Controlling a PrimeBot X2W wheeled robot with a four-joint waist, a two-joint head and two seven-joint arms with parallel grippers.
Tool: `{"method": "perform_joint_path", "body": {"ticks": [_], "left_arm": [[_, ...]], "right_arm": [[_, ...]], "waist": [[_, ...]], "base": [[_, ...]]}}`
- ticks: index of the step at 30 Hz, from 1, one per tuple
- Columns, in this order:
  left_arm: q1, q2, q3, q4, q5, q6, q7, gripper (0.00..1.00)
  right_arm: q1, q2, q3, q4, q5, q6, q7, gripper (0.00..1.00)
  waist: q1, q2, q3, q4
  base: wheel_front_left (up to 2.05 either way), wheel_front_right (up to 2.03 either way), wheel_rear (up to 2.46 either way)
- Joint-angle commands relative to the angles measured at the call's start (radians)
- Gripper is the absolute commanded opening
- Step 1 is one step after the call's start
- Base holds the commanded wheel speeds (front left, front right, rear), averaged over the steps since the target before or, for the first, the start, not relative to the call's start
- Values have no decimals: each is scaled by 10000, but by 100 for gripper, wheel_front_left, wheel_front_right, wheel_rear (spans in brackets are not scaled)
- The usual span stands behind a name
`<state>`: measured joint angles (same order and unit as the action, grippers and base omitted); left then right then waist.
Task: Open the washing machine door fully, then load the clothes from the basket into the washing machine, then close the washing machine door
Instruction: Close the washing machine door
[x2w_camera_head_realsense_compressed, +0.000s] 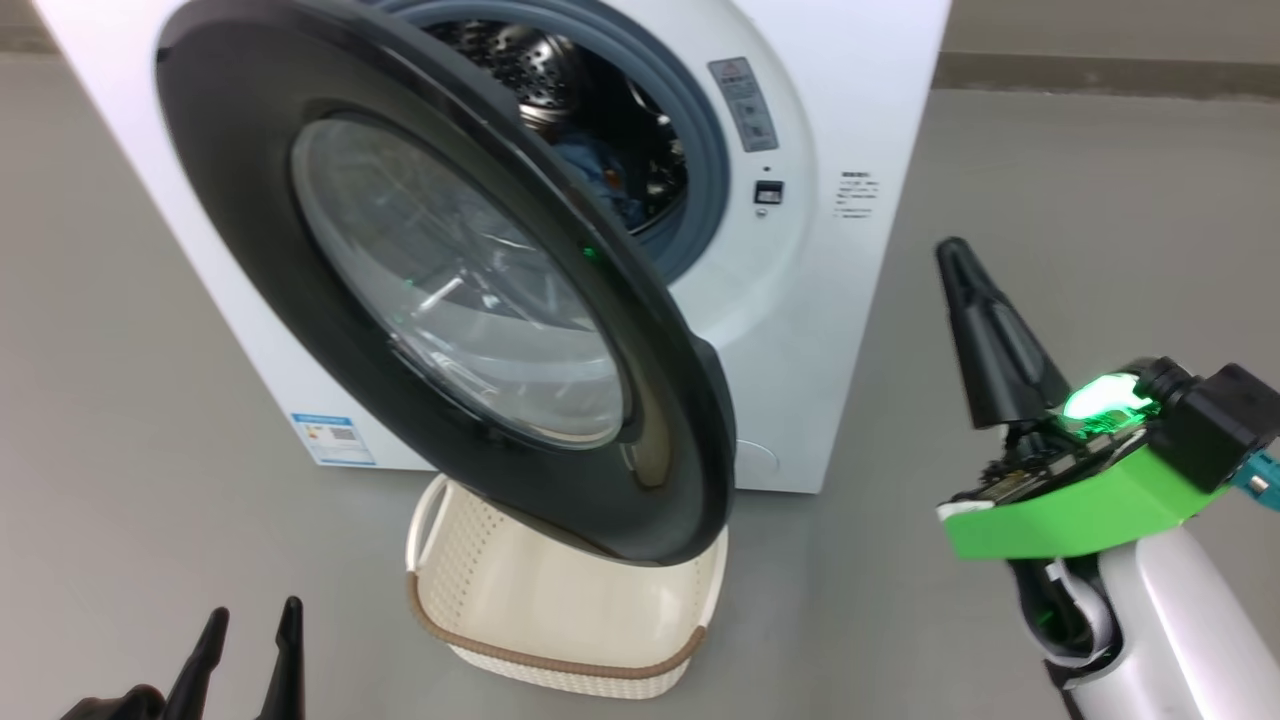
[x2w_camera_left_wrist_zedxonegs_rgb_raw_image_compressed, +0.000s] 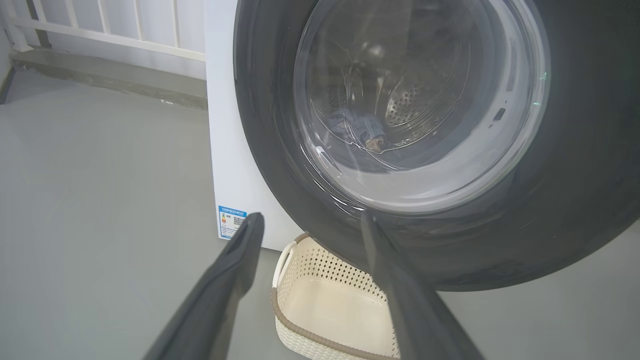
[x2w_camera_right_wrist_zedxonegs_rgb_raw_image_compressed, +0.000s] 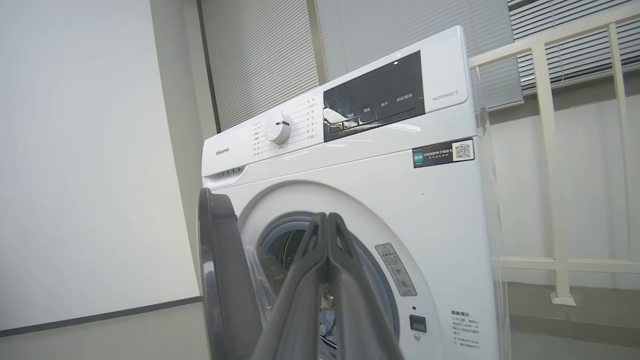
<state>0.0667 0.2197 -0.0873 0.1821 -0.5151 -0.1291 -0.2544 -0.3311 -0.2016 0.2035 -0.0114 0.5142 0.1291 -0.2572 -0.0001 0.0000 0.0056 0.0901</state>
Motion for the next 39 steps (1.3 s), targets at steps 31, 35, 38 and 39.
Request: {"method": "perform_joint_path", "body": {"ticks": [31, 35, 38, 39], "left_arm": [[-215, -198, 168, -398, 142, -16, -74, 100], [-346, -272, 93, -366, 128, -16, -74, 100], [-420, -300, 53, -337, 120, -16, -74, 100], [-444, -307, 39, -328, 120, -16, -74, 100]], "right_arm": [[304, -53, 4821, 1173, 918, 16, -46, 0], [348, 11, 4836, 2069, 950, 16, -46, 0], [328, 39, 4825, 2534, 969, 16, -46, 0], [314, 48, 4798, 2665, 977, 16, -46, 0]], "waist": [[1, 0, 75, 1059], [1, 0, 260, 1136], [1, 0, 352, 1168], [1, 0, 381, 1180]], "base": [[0, 0, 0], [0, 0, 0], [0, 0, 0], [0, 0, 0]]}}
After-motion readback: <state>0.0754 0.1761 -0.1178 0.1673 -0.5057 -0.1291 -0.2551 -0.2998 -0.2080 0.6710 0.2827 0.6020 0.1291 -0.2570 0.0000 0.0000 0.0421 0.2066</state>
